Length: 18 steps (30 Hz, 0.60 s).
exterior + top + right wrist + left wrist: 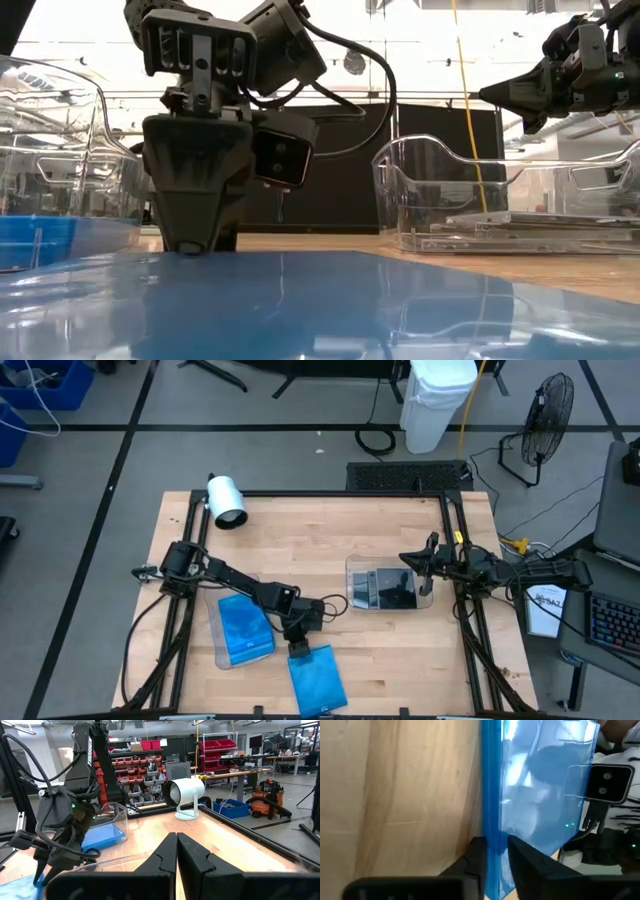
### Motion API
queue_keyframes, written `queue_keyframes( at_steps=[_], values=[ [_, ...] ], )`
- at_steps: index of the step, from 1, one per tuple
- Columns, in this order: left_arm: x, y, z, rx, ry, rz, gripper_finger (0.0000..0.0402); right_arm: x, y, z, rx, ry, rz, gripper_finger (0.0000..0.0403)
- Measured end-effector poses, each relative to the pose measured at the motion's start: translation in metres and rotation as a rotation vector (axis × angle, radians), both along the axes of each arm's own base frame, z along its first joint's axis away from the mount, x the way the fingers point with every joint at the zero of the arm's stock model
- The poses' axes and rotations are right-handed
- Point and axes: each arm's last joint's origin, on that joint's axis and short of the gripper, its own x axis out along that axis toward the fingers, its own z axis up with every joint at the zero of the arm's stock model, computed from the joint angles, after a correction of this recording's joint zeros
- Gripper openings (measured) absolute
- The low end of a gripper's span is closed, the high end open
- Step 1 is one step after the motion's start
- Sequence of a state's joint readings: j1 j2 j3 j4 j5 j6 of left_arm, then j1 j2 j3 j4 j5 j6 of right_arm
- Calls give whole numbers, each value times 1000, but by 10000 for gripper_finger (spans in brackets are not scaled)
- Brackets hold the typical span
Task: Pick & place jewel cases by type
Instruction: Put the blue CD case into the left transparent bin
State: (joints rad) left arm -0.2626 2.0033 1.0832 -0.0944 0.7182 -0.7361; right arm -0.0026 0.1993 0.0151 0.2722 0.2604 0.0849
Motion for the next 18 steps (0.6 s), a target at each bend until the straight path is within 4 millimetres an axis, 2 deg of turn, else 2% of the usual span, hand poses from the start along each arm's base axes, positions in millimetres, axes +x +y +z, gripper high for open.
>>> queue_keyframes(
  at_steps=[4,9,14,16,18],
  values=[
    [1,0,1,-9,-8,-11,14,0,0,0,0,0,0,4],
    [1,0,2,-2,-27,-23,7,0,0,0,0,0,0,4],
    [11,-2,11,31,-103,-35,1,0,0,0,0,0,0,4],
    [18,-12,25,-80,-181,-115,1,0,0,0,0,1,0,4],
    [17,-25,38,-166,-229,-204,1,0,0,0,0,0,-1,4]
  ],
)
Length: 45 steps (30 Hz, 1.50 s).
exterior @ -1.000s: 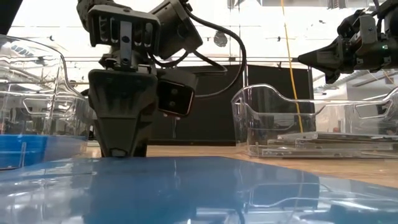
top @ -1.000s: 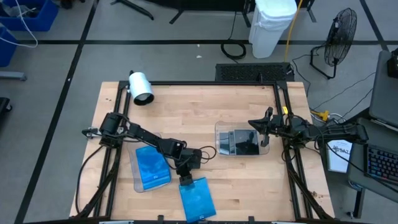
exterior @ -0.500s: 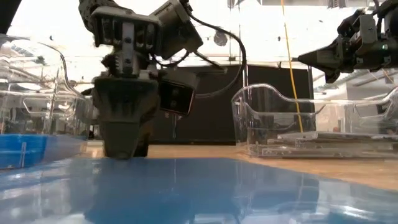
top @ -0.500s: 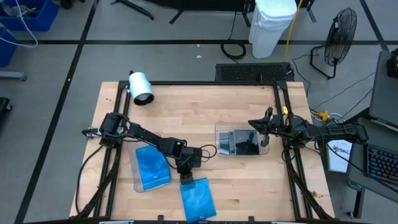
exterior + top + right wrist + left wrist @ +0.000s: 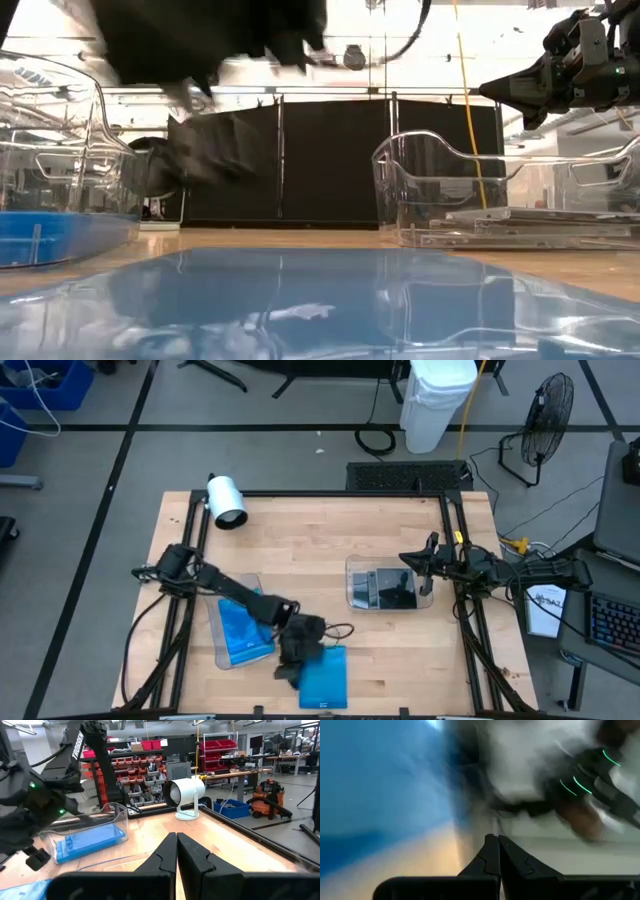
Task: Pick & place jewel cases by type
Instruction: Put the blue CD case into the left transparent bin
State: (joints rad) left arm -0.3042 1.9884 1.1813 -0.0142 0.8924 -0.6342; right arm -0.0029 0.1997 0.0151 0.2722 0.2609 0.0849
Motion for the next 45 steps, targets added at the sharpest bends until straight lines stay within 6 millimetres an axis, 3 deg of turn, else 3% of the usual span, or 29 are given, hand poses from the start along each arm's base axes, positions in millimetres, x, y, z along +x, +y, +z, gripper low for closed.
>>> queue_keyframes(
  at_steps=[8,16,19,25,30,34,39,45],
  values=[
    [5,-9,12,38,-128,-15,14,1,0,-1,0,7,0,4],
    [8,28,-2,330,8,260,19,1,0,-1,0,11,1,4],
    [7,38,-13,376,60,267,26,1,0,-1,0,11,1,4],
    [13,39,-11,298,-2,234,109,1,0,-1,0,11,1,4],
    [12,41,-14,376,-39,223,197,1,0,-1,0,12,1,4],
    [9,42,-21,413,-2,215,246,1,0,-1,0,12,1,4],
    [10,40,-26,399,17,201,263,1,0,-1,0,12,1,4],
    [6,35,-28,272,99,148,242,1,0,-1,0,12,1,4]
  ],
)
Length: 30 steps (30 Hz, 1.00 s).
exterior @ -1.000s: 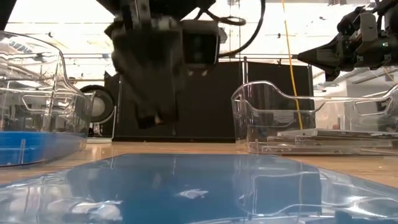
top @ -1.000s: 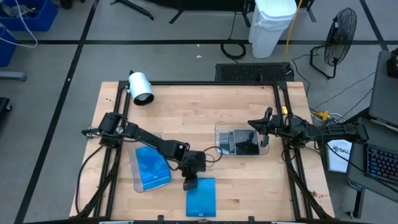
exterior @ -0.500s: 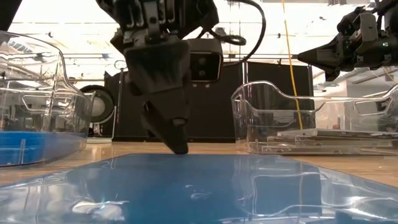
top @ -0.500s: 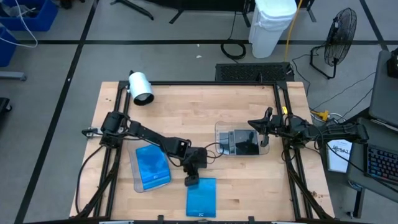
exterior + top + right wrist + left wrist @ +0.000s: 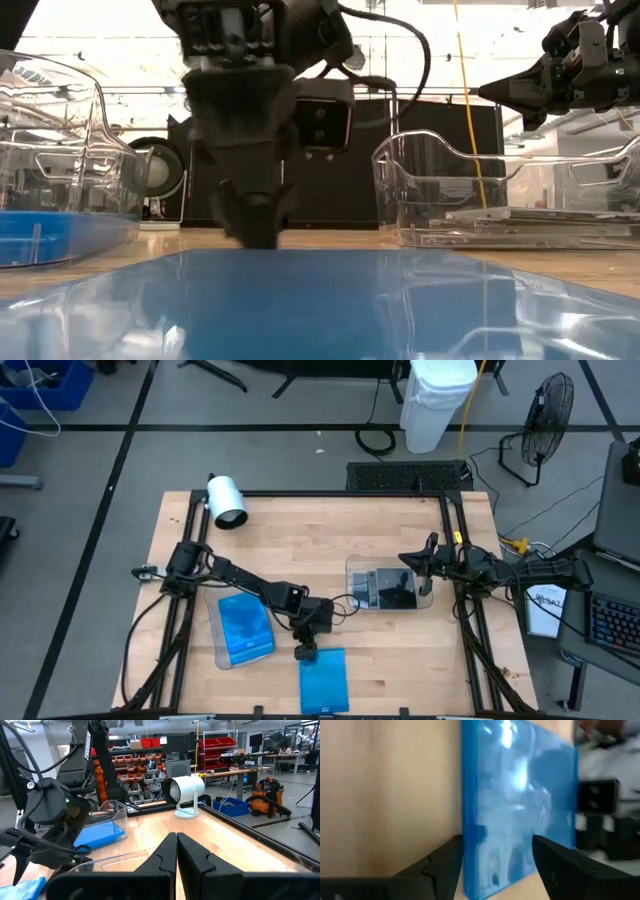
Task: Pick & place jewel cases by type
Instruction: Put the blue CD case into the left transparent bin
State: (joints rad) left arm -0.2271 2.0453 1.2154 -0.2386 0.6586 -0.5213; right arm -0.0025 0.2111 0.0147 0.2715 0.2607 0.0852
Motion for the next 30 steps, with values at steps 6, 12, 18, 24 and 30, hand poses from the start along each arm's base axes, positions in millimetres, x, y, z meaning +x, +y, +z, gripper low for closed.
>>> queue_keyframes(
  at_steps=[6,12,18,24,30],
  values=[
    [1,-3,0,-107,40,11,205,0,0,0,0,0,0,4],
    [0,-3,1,-149,96,30,176,0,0,0,0,-1,0,4],
    [1,-4,2,-176,120,46,156,0,0,0,0,0,0,4],
    [13,-6,18,-204,61,32,144,0,0,0,0,-1,0,4],
    [15,-26,39,-353,46,-138,140,0,0,0,0,0,3,4]
  ],
)
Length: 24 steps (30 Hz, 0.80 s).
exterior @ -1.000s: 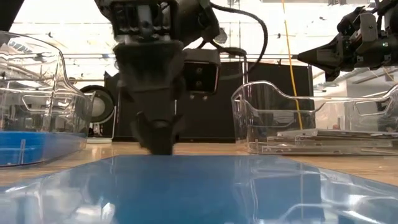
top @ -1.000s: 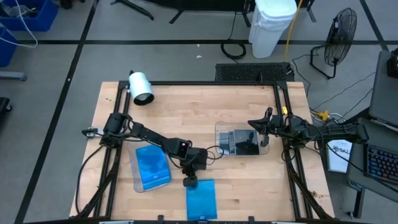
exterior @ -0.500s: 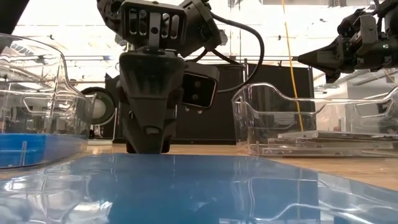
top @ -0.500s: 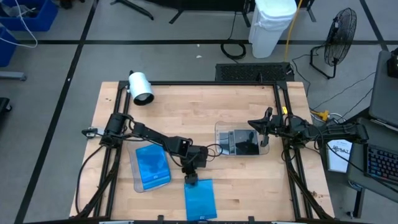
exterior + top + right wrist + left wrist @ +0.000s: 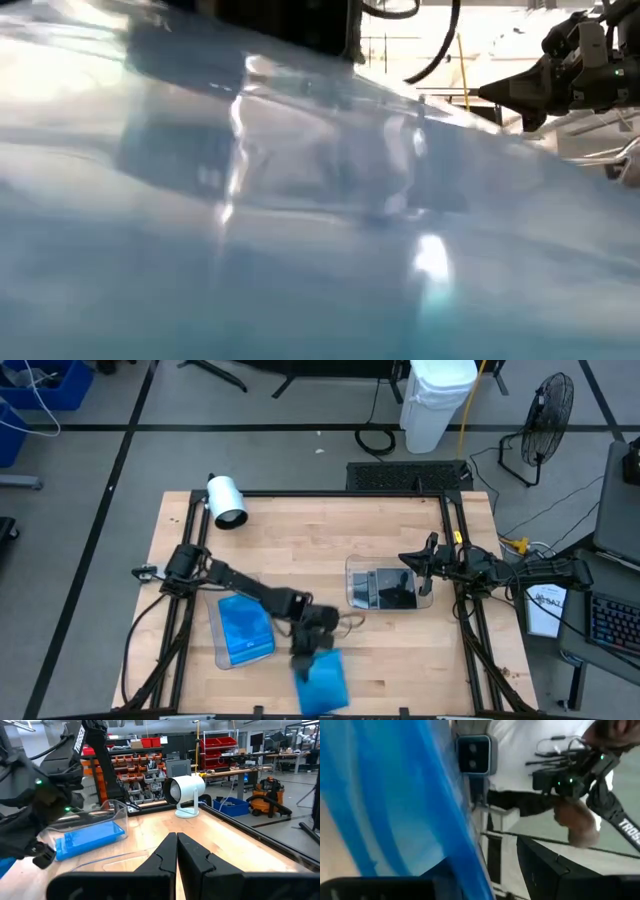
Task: Pick & place jewel cases by type
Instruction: Put the blue CD case into the left transparent bin
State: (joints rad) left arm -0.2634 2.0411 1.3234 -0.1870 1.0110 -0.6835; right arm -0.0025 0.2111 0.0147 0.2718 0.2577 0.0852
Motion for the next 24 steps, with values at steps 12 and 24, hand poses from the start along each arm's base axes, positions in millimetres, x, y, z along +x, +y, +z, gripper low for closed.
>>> queue_keyframes(
  at_steps=[12,24],
  values=[
    [1,-5,-1,37,-85,-12,82,0,0,0,0,6,-3,4],
    [-16,12,49,239,-308,8,16,0,0,0,0,5,-3,4]
  ],
)
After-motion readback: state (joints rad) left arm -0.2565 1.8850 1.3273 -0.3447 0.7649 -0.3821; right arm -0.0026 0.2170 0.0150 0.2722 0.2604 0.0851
